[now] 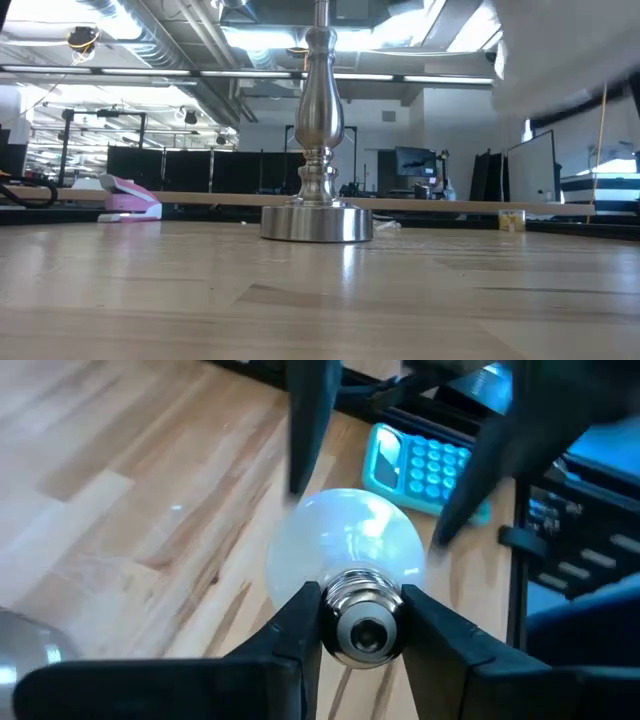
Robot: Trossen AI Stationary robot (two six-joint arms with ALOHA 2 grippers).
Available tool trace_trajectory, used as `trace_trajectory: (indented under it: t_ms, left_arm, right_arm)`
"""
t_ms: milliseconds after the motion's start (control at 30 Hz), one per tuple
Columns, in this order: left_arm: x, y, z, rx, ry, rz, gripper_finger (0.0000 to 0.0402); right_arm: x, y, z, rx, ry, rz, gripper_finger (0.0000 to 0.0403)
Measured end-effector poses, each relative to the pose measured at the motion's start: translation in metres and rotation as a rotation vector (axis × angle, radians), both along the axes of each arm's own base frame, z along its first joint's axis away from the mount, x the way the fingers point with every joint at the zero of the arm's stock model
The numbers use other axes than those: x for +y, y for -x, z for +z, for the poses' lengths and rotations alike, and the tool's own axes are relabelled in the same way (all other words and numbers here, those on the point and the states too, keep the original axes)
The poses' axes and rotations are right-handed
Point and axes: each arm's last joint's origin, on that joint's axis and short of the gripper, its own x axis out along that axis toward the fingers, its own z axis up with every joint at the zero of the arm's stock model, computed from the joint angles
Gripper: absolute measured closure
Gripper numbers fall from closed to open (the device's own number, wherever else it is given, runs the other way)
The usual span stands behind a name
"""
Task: Screw lightbulb
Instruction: Insert the light bulb into the lamp
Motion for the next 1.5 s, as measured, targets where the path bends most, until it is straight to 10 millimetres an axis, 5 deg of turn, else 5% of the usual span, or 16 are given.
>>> trace_trajectory:
  t_ms: [233, 500, 700, 833, 1033, 1500]
  left_arm:
    - [-0.013, 0.036, 0.037, -0.021, -0.128, -0.045, 0.031]
    - [-0.024, 0.063, 0.068, -0.152, -0.409, 0.096, 0.031]
    - [-0.025, 0.068, 0.072, -0.219, -0.607, 0.348, 0.031]
    - [-0.026, 0.061, 0.064, -0.194, -0.687, 0.387, 0.031]
    - [-0.025, 0.033, 0.049, -0.12, -0.823, 0.378, 0.031]
    - [-0.035, -0.012, 0.019, 0.011, -1.068, 0.308, 0.031]
  right_arm:
    - [-0.013, 0.034, 0.024, 0.054, -0.105, 0.111, 0.0103]
    - [-0.013, 0.042, 0.001, -0.064, -0.061, 0.026, 0.0125]
    - [-0.009, 0.037, -0.016, -0.406, -0.319, -0.081, 0.0137]
    - [-0.018, 0.035, -0.022, -0.621, -0.565, -0.247, 0.0137]
    - [-0.029, 0.019, -0.019, -0.69, -0.802, -0.31, 0.0137]
    - [-0.027, 0.004, -0.018, -0.788, -0.927, -0.489, 0.0137]
